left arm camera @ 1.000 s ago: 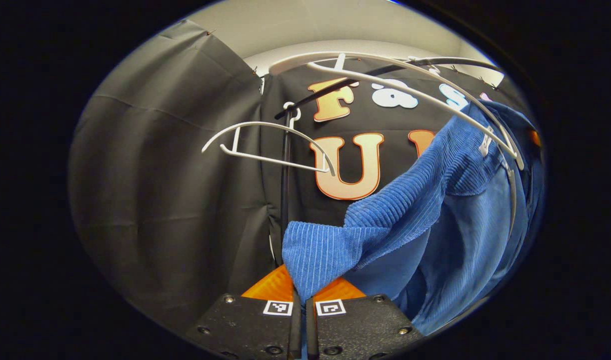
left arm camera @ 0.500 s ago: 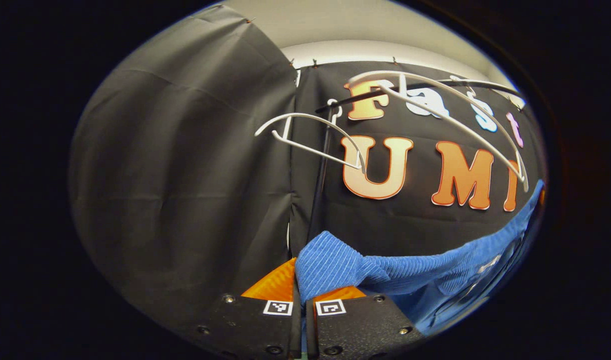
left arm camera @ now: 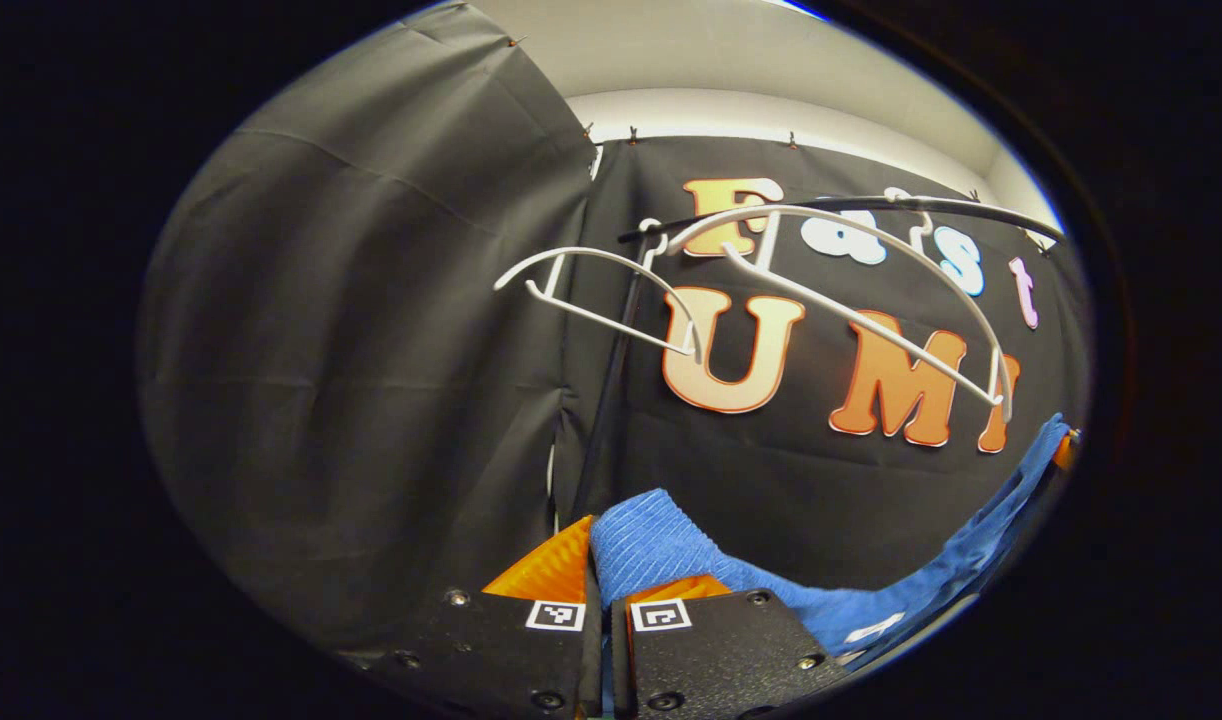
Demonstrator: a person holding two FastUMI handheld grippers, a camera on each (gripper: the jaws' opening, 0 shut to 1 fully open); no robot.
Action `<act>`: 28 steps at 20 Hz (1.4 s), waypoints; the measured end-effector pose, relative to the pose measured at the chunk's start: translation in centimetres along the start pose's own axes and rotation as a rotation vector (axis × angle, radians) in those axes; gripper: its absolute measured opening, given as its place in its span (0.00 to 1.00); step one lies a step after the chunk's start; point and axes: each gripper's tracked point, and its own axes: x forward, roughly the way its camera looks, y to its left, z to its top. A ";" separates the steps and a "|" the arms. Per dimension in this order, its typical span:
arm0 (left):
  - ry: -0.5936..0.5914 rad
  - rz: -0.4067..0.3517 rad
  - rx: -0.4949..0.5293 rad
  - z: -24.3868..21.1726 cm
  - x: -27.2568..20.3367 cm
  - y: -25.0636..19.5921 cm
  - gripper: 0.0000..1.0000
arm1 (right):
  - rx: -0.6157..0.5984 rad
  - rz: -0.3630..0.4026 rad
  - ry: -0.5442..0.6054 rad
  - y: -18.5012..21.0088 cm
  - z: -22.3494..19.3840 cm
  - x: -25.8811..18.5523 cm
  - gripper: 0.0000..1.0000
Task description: Grasp the clothes on the hanger with both hands and then place them into the laundry hamper below.
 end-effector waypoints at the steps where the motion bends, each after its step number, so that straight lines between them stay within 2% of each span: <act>1: 0.010 -0.025 0.001 -0.2 0.0 -1.3 0.04 | 0.009 0.040 0.022 1.1 -0.8 -0.3 0.07; 4: 0.046 -0.093 0.026 -1.7 0.4 -4.9 0.06 | 0.041 0.143 0.077 4.9 -2.9 -0.5 0.07; 6: 0.089 -0.123 0.068 -3.5 0.5 -6.9 0.04 | 0.072 0.247 0.135 8.3 -5.2 -0.8 0.07; 10: 0.206 -0.211 0.062 -8.4 -0.5 -10.7 0.04 | 0.093 0.360 0.264 12.5 -11.1 -1.4 0.08; 15: 0.417 -0.284 0.070 -16.7 -2.1 -13.4 0.04 | 0.198 0.342 0.541 13.9 -20.7 -3.0 0.08; 19: 0.620 -0.239 0.114 -23.6 -3.3 -12.0 0.04 | 0.259 0.321 0.767 14.6 -27.8 -4.3 0.08; 26: 0.894 -0.203 0.057 -32.3 -4.8 -10.9 0.04 | 0.236 0.303 0.976 16.5 -33.8 -5.0 0.08; 28: 0.950 -0.190 0.045 -34.0 -5.3 -10.2 0.08 | 0.242 0.302 1.035 17.1 -34.9 -5.4 0.09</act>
